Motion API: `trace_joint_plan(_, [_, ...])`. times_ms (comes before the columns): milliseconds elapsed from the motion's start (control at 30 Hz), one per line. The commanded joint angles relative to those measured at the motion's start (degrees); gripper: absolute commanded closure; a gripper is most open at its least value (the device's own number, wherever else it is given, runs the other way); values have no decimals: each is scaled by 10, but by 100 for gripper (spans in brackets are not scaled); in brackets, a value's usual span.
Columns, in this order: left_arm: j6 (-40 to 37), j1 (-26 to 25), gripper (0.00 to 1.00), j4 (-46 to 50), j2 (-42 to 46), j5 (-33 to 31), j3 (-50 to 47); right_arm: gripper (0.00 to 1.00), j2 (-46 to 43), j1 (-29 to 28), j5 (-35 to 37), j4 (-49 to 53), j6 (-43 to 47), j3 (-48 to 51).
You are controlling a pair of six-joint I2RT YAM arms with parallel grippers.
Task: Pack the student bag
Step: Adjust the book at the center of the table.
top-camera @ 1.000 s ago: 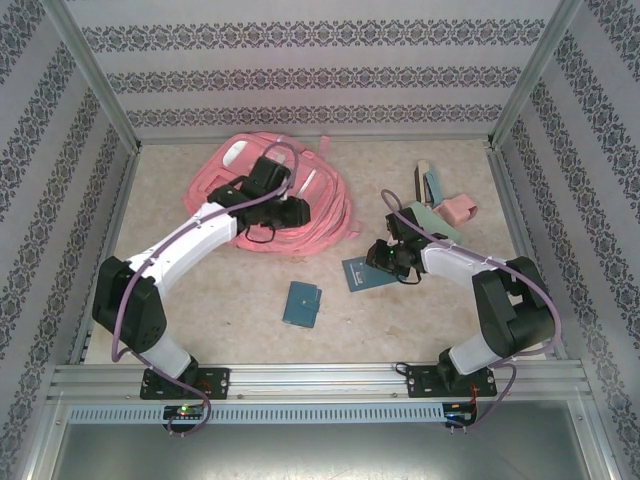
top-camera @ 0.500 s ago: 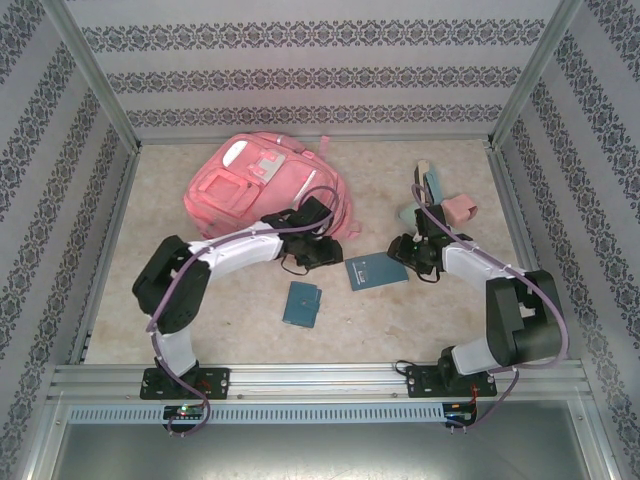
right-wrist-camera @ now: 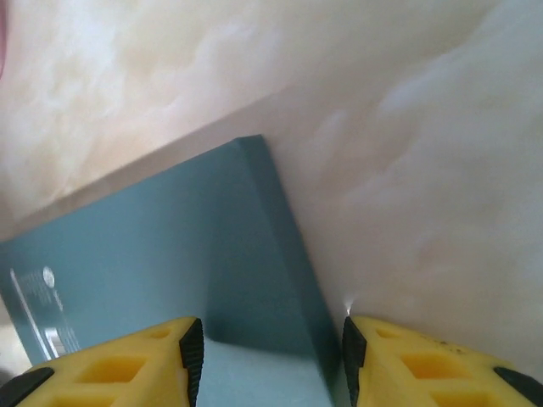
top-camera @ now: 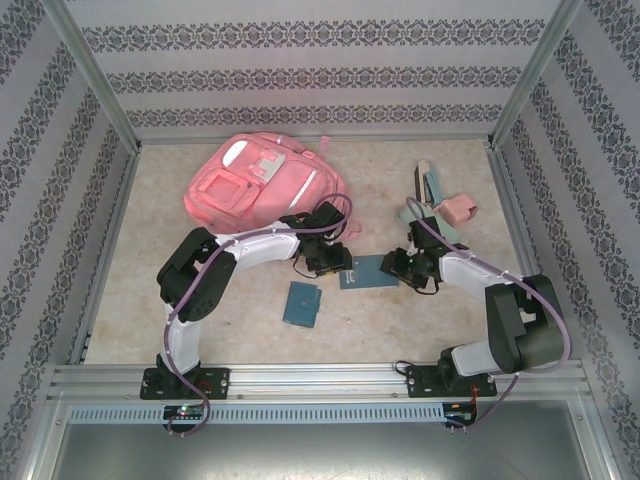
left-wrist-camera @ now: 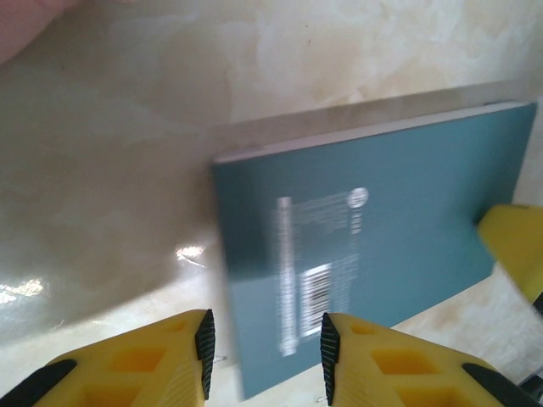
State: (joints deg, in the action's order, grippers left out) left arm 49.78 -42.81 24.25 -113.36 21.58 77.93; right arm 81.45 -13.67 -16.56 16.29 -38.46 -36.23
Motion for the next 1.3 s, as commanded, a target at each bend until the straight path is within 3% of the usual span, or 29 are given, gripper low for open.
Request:
trace_joint_plan(0, [-21, -5, 61, 25, -11, -10, 13, 50, -11, -31, -24, -6, -22, 6])
trace_joint_plan(133, [-38, -6, 62, 41, -20, -26, 19, 47, -11, -34, 7, 0, -25, 9])
trace_joint_plan(800, [-77, -3, 63, 73, 33, -114, -7, 47, 24, -28, 0, -13, -7, -14])
trace_joint_plan(1000, [-72, -3, 67, 48, 0, -76, -19, 47, 39, -45, -10, -24, -11, -22])
trace_joint_plan(1267, [-66, -4, 81, 27, -20, -52, -27, 47, 62, -80, -51, -65, -26, -32])
